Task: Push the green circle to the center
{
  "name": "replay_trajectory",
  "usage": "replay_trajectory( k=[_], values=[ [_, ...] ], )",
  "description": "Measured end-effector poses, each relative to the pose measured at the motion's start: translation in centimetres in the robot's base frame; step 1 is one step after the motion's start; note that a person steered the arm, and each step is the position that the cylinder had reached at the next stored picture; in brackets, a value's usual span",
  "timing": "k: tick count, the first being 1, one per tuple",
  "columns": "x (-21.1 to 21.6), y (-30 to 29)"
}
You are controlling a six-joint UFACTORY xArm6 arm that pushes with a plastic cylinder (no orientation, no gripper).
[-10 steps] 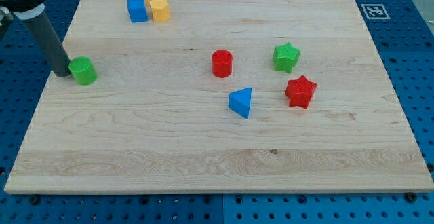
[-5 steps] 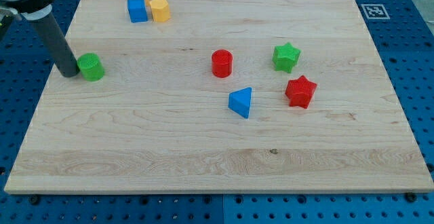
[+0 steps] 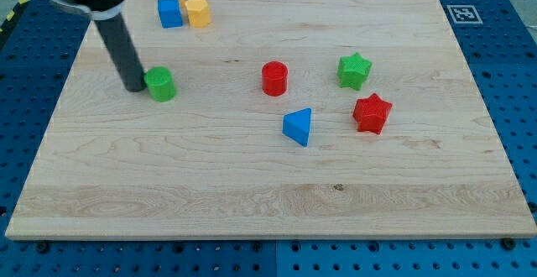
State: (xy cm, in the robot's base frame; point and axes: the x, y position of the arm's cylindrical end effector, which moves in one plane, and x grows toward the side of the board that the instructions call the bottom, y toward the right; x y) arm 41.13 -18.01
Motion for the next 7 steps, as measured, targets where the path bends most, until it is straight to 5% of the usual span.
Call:
replay_trajectory(
  k=[3,7],
  values=[
    [-4.6,4.3],
    [1.8,11.4]
  ],
)
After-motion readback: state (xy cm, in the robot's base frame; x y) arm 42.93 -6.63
